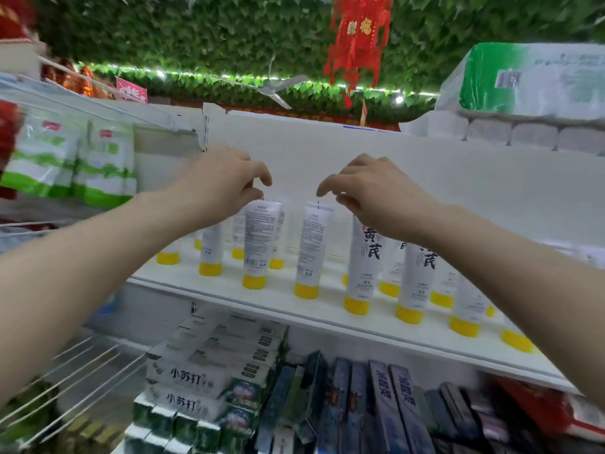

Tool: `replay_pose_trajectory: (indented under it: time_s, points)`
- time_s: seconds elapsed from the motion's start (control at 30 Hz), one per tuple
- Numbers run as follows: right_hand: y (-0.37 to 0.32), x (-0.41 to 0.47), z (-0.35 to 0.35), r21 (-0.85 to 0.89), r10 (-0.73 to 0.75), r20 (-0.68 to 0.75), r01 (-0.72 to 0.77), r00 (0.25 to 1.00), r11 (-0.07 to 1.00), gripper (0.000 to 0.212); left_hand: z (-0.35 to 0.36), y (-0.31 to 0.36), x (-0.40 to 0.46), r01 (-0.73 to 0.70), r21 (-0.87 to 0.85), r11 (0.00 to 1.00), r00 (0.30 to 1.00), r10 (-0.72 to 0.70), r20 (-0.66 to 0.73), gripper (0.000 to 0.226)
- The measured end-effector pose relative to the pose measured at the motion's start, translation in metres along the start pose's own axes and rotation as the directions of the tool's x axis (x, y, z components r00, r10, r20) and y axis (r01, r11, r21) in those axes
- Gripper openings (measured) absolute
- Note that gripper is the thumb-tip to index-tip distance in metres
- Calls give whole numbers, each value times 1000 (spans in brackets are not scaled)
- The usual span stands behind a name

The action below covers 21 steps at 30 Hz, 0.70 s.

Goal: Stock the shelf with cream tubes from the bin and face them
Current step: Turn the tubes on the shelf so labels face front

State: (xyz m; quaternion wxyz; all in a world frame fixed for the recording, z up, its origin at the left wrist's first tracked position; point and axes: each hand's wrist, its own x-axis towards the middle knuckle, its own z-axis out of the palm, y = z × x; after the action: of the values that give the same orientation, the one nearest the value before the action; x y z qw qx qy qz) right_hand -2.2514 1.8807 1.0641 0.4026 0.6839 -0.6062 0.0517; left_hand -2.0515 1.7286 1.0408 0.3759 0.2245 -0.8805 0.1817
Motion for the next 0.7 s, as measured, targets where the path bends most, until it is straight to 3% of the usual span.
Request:
replay_pose_trajectory:
  time_s: [0.2, 0.37, 0.7]
  points:
    - [-31, 29, 16, -137, 189, 212, -163, 959, 977, 55, 25, -31, 9, -98, 17, 995, 994, 97, 58, 30]
    - [-45, 39, 21, -188, 249, 308, -198, 918, 962, 55, 39, -40, 12, -148, -39, 988, 984, 151, 97, 31]
    - [-46, 46, -5, 6, 332, 434, -372, 838, 928, 52, 35, -35, 18, -112, -69, 991, 983, 121, 140, 23]
